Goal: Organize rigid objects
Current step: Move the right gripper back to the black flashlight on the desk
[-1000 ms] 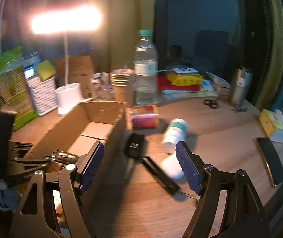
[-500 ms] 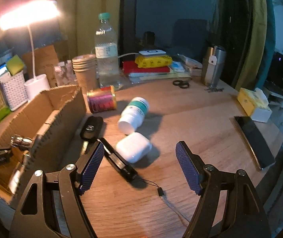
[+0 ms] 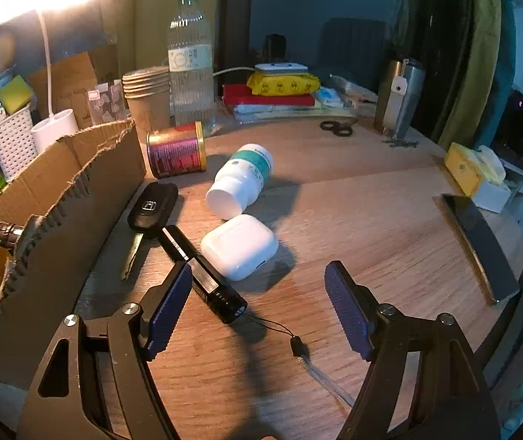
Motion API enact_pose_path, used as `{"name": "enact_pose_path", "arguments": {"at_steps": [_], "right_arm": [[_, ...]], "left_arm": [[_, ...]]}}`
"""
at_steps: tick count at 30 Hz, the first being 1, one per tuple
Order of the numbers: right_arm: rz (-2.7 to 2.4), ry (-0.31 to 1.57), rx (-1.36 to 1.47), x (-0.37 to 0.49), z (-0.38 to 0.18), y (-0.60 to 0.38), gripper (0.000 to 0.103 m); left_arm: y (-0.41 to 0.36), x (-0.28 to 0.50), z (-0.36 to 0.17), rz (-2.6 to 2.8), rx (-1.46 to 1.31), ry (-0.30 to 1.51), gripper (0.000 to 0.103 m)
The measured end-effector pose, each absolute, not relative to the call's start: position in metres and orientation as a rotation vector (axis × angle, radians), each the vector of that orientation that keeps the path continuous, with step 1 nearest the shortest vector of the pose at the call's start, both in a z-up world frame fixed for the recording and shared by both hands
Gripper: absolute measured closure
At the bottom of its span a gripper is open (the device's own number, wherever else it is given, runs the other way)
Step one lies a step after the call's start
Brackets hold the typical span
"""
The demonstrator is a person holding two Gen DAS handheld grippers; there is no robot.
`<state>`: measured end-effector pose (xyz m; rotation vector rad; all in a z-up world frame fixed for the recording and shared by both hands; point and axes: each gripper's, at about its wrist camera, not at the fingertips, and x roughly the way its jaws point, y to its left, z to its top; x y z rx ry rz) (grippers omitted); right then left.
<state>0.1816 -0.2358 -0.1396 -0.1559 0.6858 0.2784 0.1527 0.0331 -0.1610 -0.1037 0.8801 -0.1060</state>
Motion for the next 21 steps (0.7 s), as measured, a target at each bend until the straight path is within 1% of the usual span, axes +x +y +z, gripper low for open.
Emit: {"name": "enact_pose_path", "arguments": {"at_steps": [5, 7, 9, 10, 12, 14, 17, 19, 20, 21], "right_arm": [[0.340, 0.720, -0.193, 0.181, -0.146, -0.216, 0.025], [0.357, 0.736, -0.203, 0.181, -0.150, -0.209, 0.027], [0.365, 0.759, -0.212, 0.183, -0.154, -0.202, 0.041], [0.361, 0.761, -0.217, 0.184, -0.155, -0.201, 0.043], [0.356, 0.769, -0.228, 0.186, -0.158, -0.197, 0.052], [0.357, 0.774, -0.230, 0.187, -0.160, -0.196, 0.055], [0.363, 0.769, -0.221, 0.189, -0.160, -0.197, 0.057], [0.371, 0.764, -0.210, 0.189, -0.160, -0.198, 0.067], [0.375, 0.763, -0.208, 0.189, -0.160, -0.198, 0.078], [0.377, 0.760, -0.211, 0.188, -0.160, -0.197, 0.082]], "left_arm": [[0.033, 0.152, -0.161, -0.106, -0.104, 0.880, 0.084], [0.033, 0.153, -0.161, -0.106, -0.104, 0.880, 0.084], [0.033, 0.153, -0.161, -0.106, -0.104, 0.880, 0.084], [0.033, 0.152, -0.161, -0.106, -0.104, 0.880, 0.084], [0.033, 0.153, -0.161, -0.106, -0.104, 0.880, 0.084], [0.033, 0.153, -0.161, -0.106, -0.103, 0.880, 0.084], [0.032, 0.152, -0.161, -0.106, -0.103, 0.880, 0.084], [0.032, 0.152, -0.161, -0.106, -0.104, 0.880, 0.084], [0.032, 0.152, -0.161, -0.106, -0.104, 0.880, 0.084], [0.033, 0.153, -0.161, -0.106, -0.103, 0.880, 0.084]]}}
